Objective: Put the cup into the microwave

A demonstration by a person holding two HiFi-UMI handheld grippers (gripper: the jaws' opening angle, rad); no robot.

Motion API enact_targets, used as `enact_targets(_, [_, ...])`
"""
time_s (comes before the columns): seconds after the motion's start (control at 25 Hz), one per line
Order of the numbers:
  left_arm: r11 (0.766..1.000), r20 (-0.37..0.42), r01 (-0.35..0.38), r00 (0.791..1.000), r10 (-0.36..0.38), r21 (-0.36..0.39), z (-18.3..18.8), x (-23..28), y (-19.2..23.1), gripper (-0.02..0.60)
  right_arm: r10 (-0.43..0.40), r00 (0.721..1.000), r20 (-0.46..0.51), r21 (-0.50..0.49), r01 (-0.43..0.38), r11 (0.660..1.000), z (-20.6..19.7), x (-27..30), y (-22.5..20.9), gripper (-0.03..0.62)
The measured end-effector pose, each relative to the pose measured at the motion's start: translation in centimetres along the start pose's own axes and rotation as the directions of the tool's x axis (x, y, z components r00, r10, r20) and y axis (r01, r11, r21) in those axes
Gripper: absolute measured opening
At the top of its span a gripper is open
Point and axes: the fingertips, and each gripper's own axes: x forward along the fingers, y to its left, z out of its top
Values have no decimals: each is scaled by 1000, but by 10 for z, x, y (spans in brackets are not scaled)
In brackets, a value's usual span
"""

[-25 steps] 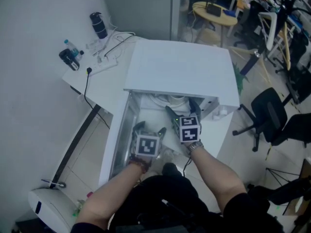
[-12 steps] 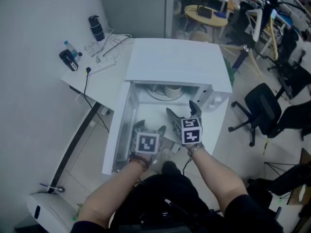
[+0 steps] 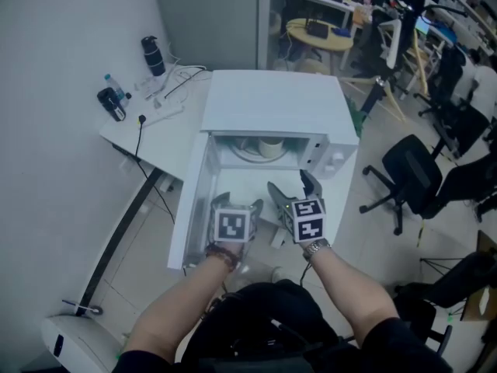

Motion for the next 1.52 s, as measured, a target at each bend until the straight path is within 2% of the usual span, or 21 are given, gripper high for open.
enact_targets(0.48, [1000, 89, -2, 996, 1, 12, 2, -29, -44, 380, 147, 989, 33, -6, -147, 989, 3, -64, 12, 293])
enact_targets(0.8, [998, 124, -56, 991, 55, 5, -17, -53, -87, 380, 236, 971, 48, -23, -235, 972, -10, -120, 11, 232])
enact_targets(1.08, [997, 137, -77, 988, 75, 13, -36, -70, -125, 374, 278, 958, 68, -34, -276, 961, -16, -167, 5, 173])
enact_targets(1.24, [996, 149, -84, 986, 80, 22, -45, -80, -138, 354, 298, 953, 59, -41, -296, 954, -22, -182, 7, 163])
enact_targets(1.32, [996, 151, -88, 985, 82, 29, -51, -86, -142, 296, 308, 950, 51, -46, -306, 951, -25, -188, 11, 161])
enact_targets(1.52, [994, 180, -96, 980, 85, 51, -54, -99, -144, 239, 323, 945, 54, -60, -320, 946, -26, -198, 20, 150])
